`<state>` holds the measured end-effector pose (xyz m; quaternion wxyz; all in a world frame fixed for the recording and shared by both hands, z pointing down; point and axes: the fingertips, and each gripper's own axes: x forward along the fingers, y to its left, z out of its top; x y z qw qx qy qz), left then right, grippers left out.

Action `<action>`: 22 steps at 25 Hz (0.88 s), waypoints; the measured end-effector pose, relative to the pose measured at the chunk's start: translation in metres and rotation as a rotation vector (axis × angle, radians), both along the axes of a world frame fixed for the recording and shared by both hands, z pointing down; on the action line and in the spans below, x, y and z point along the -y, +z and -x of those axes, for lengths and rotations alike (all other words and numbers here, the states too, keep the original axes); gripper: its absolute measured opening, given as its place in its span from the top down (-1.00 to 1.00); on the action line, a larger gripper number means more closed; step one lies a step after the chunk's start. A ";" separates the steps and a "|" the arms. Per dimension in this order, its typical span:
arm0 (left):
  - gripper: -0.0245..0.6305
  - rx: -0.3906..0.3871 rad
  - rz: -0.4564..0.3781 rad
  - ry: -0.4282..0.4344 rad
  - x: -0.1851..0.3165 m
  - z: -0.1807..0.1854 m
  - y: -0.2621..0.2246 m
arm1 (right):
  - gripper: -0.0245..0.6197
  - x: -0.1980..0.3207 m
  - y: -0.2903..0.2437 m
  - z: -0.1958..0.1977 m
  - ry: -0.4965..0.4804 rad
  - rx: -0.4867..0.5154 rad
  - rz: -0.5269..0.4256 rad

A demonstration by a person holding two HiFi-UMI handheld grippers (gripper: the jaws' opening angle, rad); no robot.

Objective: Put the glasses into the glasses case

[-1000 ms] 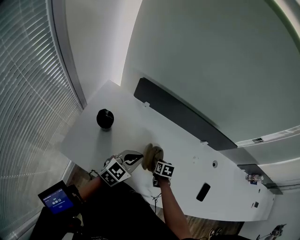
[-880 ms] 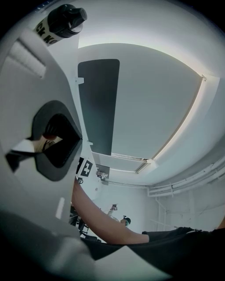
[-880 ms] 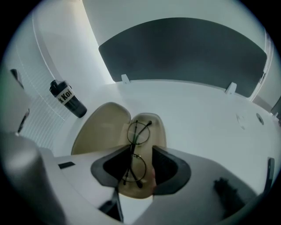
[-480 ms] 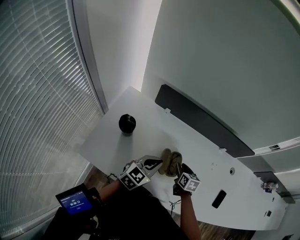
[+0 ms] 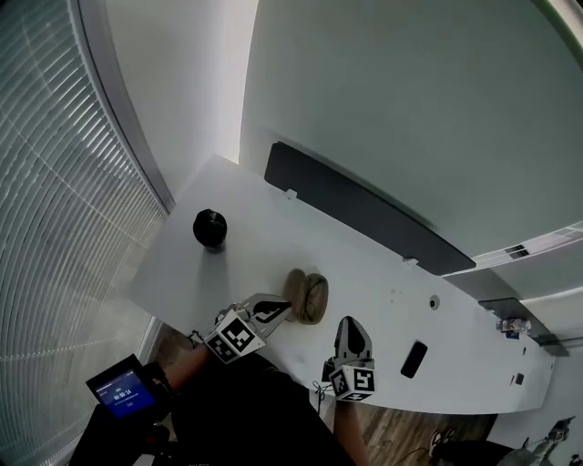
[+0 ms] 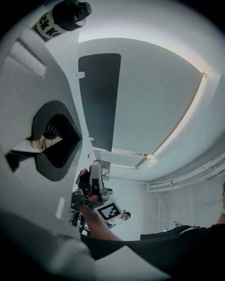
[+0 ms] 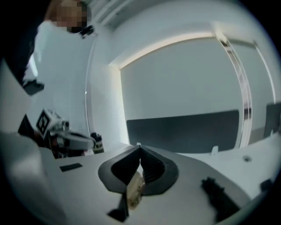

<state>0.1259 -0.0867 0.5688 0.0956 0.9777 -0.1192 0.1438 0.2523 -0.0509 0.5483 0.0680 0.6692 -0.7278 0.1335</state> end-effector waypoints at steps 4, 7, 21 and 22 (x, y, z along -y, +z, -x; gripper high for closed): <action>0.91 0.015 -0.025 0.013 -0.004 0.001 0.001 | 0.90 -0.033 0.025 0.014 0.017 -0.156 0.063; 0.91 0.028 -0.016 0.022 -0.007 -0.001 0.007 | 0.90 -0.043 0.037 0.015 0.021 -0.146 0.091; 0.91 0.027 -0.014 -0.011 -0.004 0.001 0.015 | 0.91 -0.011 0.018 0.037 -0.104 -0.129 0.041; 0.91 0.028 -0.013 -0.021 -0.002 0.003 0.016 | 0.91 -0.010 0.018 0.038 -0.109 -0.129 0.040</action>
